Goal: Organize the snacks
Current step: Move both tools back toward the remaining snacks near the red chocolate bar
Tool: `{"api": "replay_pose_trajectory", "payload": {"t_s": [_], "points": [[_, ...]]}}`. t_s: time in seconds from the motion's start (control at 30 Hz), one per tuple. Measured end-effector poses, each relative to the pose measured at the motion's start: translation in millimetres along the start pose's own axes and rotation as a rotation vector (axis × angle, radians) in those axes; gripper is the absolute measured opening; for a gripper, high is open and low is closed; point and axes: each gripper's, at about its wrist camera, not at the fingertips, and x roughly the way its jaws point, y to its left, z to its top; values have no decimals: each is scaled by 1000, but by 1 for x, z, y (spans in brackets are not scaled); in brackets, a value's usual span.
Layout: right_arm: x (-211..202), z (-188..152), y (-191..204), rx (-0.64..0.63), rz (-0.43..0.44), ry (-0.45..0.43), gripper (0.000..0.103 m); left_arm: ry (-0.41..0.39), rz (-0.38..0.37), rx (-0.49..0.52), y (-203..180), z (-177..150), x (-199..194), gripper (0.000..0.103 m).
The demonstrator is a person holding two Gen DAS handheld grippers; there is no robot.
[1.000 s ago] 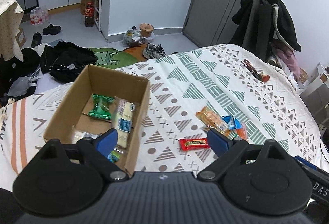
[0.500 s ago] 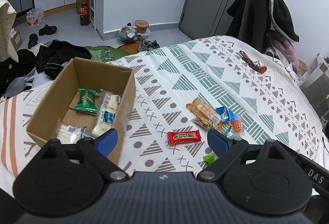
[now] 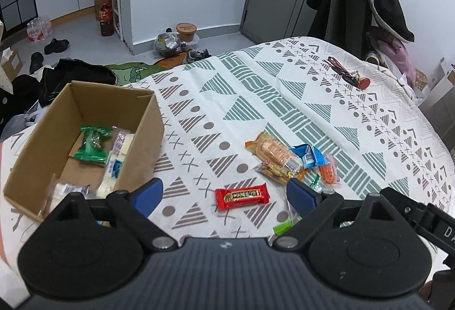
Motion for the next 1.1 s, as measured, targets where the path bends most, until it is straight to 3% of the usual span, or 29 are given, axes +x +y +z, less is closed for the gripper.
{"api": "replay_pose_trajectory", "payload": {"t_s": [0.27,0.83,1.03,1.1], "points": [[29,-5,-4,21,32,119,83,54,-6,-9,-6,0,42,91],[81,-5,-8,15,-22,203,83,161,-20,-76,-3,-19,114,90],[98,-4,-6,-3,-24,223,83,164,-18,-75,-3,-24,124,81],[100,-6,-6,-5,-23,236,83,150,-18,-72,-3,-24,124,73]]}}
